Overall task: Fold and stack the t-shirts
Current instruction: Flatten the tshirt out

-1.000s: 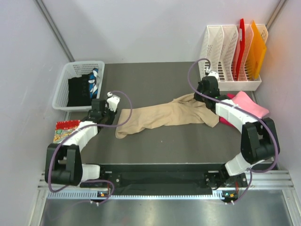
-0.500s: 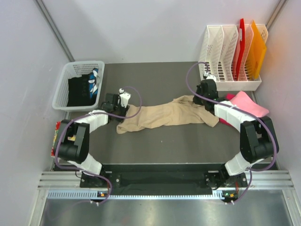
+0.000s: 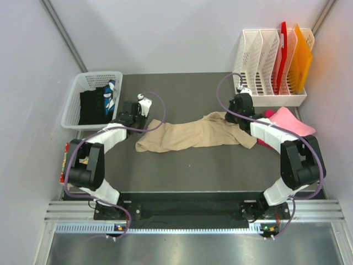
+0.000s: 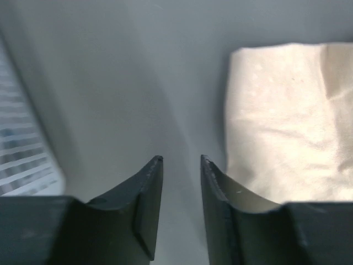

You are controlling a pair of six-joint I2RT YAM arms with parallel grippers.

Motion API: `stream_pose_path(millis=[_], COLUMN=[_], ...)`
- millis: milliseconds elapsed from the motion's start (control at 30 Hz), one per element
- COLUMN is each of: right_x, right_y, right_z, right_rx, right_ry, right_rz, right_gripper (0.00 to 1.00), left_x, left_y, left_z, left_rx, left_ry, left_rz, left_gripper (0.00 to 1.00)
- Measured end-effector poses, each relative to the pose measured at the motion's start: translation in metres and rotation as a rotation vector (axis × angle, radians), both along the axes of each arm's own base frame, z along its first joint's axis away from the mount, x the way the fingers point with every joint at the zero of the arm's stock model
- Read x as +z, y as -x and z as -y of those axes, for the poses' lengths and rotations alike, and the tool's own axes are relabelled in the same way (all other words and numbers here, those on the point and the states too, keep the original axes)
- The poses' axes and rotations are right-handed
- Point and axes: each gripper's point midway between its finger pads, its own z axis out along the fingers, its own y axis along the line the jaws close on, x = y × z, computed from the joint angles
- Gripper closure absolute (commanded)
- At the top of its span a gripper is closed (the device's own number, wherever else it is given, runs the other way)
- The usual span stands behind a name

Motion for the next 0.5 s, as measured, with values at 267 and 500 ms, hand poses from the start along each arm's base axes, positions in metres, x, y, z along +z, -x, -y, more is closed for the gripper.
stream_pose_path(millis=[267,500], right_x=[-0.011,-0.011], right_y=[0.002,0.001], right_z=[-0.006,-0.006], right_rx=[0.016,0.016], right_ry=[0.004,0.005], right_rz=[-0.024,-0.023], right_gripper=[1.0,1.0], left_x=[0.032,-0.015], left_y=[-0.016,-0.043], left_z=[0.006,0.03], left_rx=[0.006,-0.012], left_ry=[0.04,0.103], left_rz=[0.088,-0.023], left_gripper=[0.67,0.69])
